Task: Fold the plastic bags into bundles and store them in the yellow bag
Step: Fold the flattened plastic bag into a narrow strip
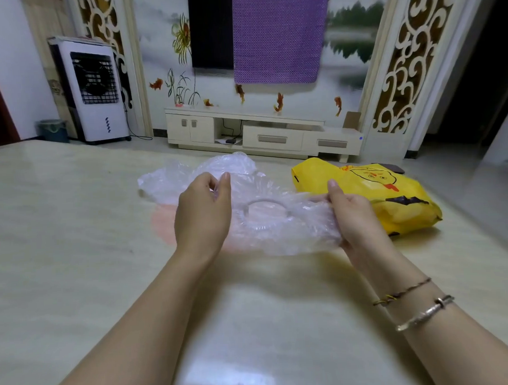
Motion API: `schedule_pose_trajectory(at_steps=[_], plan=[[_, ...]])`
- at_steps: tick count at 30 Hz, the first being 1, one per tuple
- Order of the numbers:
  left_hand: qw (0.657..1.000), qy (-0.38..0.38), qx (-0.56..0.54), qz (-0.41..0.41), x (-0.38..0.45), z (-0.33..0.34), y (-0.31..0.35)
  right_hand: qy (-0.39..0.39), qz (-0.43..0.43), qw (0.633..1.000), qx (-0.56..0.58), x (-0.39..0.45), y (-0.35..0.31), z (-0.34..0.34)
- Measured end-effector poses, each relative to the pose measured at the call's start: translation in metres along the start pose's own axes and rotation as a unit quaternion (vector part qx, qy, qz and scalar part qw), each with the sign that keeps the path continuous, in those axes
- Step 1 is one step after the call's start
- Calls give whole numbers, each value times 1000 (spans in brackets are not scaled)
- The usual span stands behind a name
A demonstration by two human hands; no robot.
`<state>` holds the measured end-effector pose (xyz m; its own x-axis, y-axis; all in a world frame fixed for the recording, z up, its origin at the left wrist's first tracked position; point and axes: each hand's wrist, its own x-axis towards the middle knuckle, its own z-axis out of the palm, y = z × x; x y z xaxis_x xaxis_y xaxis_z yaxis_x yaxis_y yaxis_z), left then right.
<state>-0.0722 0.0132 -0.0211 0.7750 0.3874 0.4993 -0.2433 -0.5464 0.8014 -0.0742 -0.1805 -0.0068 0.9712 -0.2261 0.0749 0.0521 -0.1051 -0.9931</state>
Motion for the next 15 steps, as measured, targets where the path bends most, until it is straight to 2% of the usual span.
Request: schedule_pose_trajectory(at_steps=[3,6,8,12,15], plan=[[999,-9,-10,-30,3,2,-3,-65,36,997,-9,-4,-1,3],[997,-15,-30,-68,8,1,-6,-79,-12,996,-41,-11,2,11],[996,-27,1,-81,11,-2,-10,-50,-68,989,-122,-11,6,13],[983,-80,137,-88,14,-9,-20,-74,-131,951,-272,-4,19,11],[957,-124,243,-94,12,-12,-23,-105,-168,895,-401,-8,24,12]])
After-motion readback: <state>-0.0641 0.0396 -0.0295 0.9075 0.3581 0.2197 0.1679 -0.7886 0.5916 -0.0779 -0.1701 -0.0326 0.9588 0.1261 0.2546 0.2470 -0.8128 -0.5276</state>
